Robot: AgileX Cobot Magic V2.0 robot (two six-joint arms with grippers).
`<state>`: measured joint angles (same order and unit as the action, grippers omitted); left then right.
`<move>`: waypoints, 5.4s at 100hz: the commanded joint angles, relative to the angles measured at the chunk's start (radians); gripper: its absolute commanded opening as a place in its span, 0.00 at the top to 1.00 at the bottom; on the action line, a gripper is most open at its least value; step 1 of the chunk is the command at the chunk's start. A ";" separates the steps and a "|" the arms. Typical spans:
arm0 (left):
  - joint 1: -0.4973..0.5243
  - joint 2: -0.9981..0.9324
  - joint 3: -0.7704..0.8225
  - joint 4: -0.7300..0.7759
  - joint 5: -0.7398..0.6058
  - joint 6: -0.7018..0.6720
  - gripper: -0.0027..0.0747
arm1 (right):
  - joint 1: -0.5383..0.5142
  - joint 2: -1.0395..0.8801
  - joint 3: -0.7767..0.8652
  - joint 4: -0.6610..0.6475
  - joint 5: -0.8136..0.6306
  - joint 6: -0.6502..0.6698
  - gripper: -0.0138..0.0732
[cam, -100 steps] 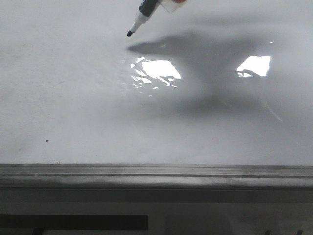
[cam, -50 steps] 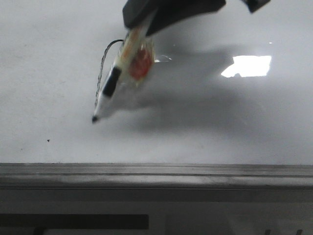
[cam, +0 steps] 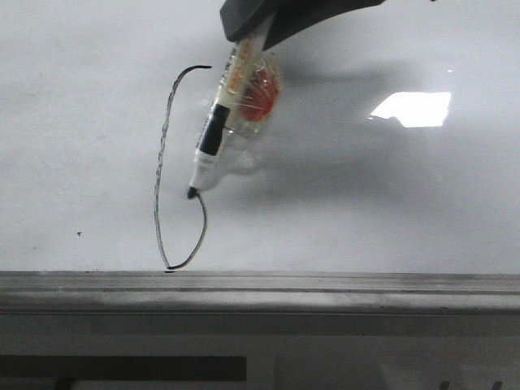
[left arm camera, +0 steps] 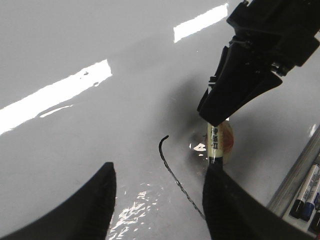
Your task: Write number 6 on whiteboard
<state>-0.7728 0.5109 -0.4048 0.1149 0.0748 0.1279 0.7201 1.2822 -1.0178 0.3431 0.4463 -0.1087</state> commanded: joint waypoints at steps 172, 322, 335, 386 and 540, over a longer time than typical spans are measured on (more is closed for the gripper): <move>-0.157 0.524 -0.034 -0.154 -0.339 -0.005 0.99 | 0.162 -0.080 -0.038 -0.034 -0.013 -0.043 0.82; 0.133 0.430 -0.034 -0.776 -0.003 -0.008 0.43 | 0.113 -0.082 -0.038 -0.043 -0.029 -0.043 0.40; 0.133 0.364 -0.034 -0.776 0.000 -0.008 0.43 | 0.113 -0.088 -0.038 -0.043 -0.029 -0.043 0.51; 0.133 -0.119 -0.034 -0.639 0.004 -0.001 0.99 | 0.113 -0.358 0.123 -0.102 -0.156 -0.043 0.91; 0.133 -0.338 0.203 -0.383 -0.039 -0.001 0.99 | 0.113 -0.914 0.744 -0.214 -0.525 -0.043 0.91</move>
<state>-0.6435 0.1651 -0.1800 -0.2686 0.1181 0.1279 0.8384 0.3645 -0.2488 0.1405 0.0075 -0.1478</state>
